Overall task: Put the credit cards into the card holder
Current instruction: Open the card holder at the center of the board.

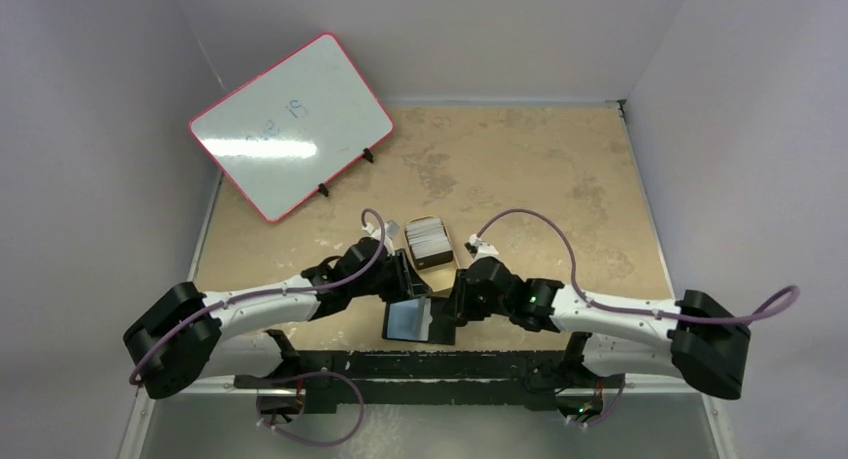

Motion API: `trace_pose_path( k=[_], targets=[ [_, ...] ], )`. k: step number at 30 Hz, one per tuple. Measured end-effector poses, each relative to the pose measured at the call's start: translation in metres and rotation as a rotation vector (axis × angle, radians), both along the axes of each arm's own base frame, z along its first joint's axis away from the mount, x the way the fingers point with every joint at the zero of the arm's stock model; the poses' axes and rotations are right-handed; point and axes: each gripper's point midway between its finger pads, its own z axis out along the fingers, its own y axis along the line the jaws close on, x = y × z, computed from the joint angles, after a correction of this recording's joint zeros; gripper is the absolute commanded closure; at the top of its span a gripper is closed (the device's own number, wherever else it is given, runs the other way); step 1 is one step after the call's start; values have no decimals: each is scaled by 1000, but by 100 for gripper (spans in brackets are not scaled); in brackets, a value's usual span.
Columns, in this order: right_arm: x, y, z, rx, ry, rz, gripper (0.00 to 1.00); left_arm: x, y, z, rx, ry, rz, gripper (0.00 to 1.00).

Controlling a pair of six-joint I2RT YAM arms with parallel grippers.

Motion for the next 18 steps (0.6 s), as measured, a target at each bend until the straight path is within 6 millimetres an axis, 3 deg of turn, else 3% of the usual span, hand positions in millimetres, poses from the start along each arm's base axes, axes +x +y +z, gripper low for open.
trace_pose_path(
  k=[10,14,18],
  targets=[
    [4,13,81,269,-160,34,73,0,-18,-17,8,47,-29,71],
    [2,19,83,293,-170,68,73,3,-22,-22,23,50,-25,71],
    [0,26,72,272,-154,105,73,4,-23,-27,37,59,-24,70]
  ],
)
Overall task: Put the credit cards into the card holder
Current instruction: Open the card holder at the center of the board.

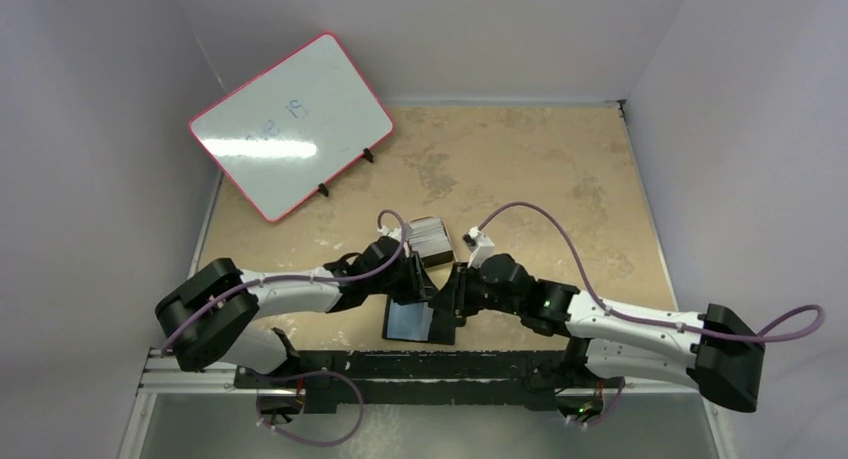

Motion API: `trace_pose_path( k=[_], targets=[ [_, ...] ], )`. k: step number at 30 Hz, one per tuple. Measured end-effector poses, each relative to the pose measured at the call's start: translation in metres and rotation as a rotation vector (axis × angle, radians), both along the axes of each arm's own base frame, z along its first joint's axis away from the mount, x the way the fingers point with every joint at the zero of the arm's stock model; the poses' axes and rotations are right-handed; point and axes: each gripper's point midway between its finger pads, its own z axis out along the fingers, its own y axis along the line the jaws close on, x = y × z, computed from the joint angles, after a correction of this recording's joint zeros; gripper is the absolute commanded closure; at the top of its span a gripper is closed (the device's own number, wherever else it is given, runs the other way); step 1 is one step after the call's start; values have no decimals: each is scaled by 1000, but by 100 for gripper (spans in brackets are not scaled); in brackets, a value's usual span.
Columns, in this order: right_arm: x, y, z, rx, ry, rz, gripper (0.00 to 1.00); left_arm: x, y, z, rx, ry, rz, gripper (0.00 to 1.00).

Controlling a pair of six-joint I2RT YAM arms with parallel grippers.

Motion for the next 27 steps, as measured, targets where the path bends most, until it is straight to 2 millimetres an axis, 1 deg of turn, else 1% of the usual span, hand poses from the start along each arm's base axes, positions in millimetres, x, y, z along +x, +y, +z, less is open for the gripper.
trace_pose_path(
  k=[4,10,13,17,20,23,27],
  targets=[
    [-4,3,-15,-39,20,33,73,0,-1,0,3,-5,0,70],
    [-4,3,-28,-79,33,40,73,2,-4,-1,7,-1,2,70],
    [-5,1,-46,-132,60,45,73,2,-4,0,11,2,3,70],
    [-8,-7,-67,-208,100,37,73,4,-5,2,17,3,11,70],
    [-9,-12,-73,-236,116,29,73,5,-4,4,22,3,19,68],
    [-8,-15,-76,-250,124,12,73,7,-1,11,19,-13,32,67],
    [-8,-20,-84,-283,136,-9,73,14,4,33,29,-57,66,64]
  ],
)
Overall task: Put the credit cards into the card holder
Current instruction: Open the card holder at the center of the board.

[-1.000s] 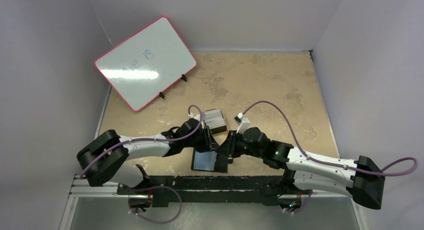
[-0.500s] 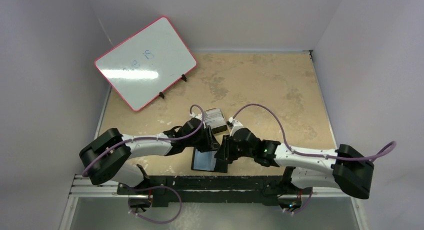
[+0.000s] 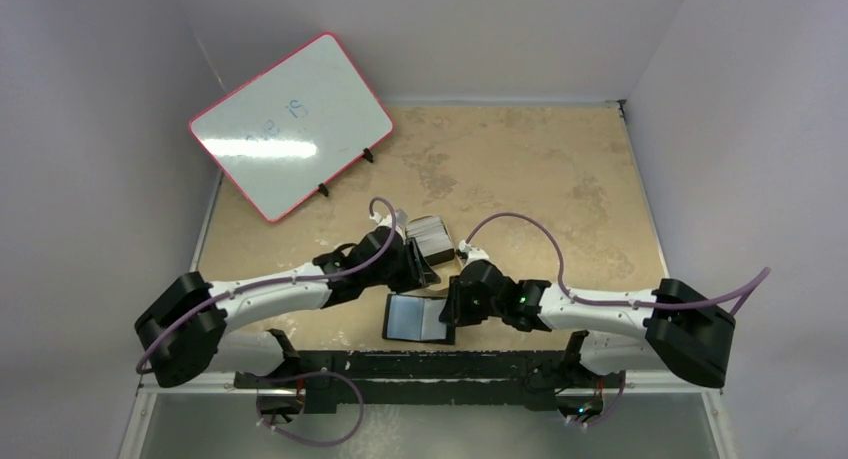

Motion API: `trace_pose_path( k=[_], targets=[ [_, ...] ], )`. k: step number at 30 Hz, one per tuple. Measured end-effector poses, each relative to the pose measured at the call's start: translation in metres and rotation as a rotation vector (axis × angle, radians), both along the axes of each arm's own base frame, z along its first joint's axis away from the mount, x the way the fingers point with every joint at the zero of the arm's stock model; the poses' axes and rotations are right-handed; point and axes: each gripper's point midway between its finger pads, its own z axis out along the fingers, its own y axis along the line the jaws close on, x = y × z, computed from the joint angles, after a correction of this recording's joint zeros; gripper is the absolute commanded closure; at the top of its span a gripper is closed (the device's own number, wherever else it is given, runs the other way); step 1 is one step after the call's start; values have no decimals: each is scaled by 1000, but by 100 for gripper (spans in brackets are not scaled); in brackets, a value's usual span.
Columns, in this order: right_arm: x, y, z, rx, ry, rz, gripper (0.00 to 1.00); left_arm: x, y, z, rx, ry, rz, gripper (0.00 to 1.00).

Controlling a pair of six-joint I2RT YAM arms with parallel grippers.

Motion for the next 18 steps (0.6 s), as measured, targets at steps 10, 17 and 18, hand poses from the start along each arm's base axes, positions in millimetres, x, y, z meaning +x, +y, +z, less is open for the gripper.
trace_pose_path(
  k=[10,17,18],
  targets=[
    [2,-5,-14,-48,22,-38,78,0,56,4,218,-67,80,52],
    [4,-5,-15,-49,24,-60,80,-21,98,-41,383,4,94,47],
    [4,-5,-15,-49,26,-63,80,-23,102,-45,400,12,96,46]
  ],
)
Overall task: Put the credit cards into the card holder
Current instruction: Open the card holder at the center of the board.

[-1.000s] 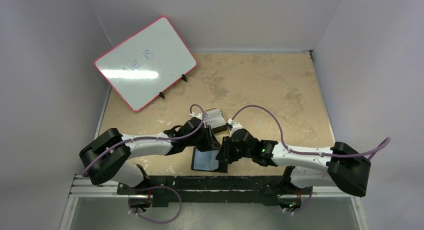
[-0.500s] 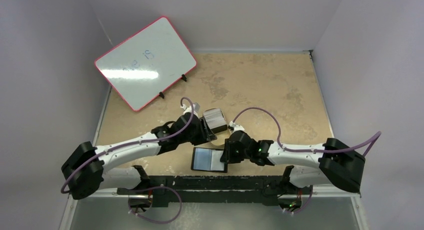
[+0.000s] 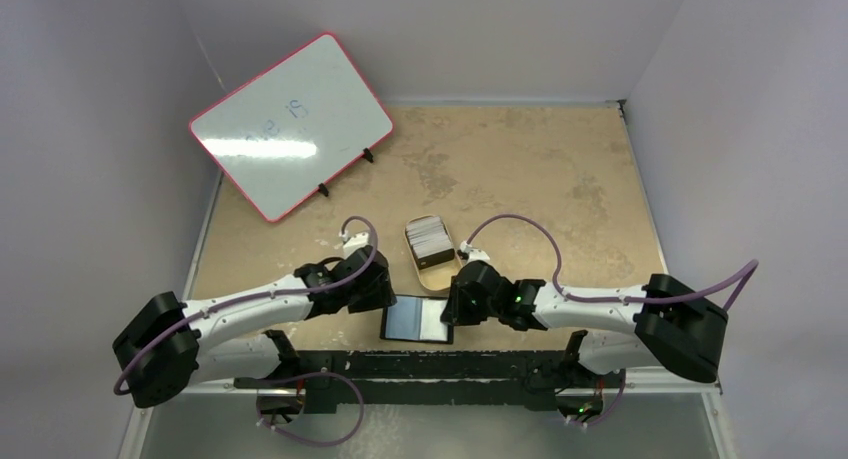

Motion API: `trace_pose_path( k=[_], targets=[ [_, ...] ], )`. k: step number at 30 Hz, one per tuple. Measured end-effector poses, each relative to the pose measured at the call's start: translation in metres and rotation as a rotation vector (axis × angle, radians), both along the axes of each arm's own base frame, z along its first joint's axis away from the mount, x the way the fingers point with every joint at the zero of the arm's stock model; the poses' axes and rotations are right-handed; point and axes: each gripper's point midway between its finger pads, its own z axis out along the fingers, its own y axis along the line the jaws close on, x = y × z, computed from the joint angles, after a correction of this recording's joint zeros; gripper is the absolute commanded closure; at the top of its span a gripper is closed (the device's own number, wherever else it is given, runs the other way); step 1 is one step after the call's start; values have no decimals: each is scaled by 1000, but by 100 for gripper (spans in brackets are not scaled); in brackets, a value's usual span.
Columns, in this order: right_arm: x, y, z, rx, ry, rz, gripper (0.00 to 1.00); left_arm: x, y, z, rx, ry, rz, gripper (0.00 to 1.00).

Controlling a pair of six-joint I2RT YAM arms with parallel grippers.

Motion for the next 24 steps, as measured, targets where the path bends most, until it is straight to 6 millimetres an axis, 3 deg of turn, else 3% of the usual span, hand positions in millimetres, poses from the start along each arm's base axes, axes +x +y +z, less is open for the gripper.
trace_pose_path(
  k=[7,15,24],
  targets=[
    [0,0,0,3,7,-13,80,-5,10,-17,43,20,8,43],
    [0,0,0,2,8,-15,80,2,-26,-11,-163,-9,-11,44],
    [0,0,-1,1,11,-17,81,-7,-28,-5,-264,0,10,49]
  ],
)
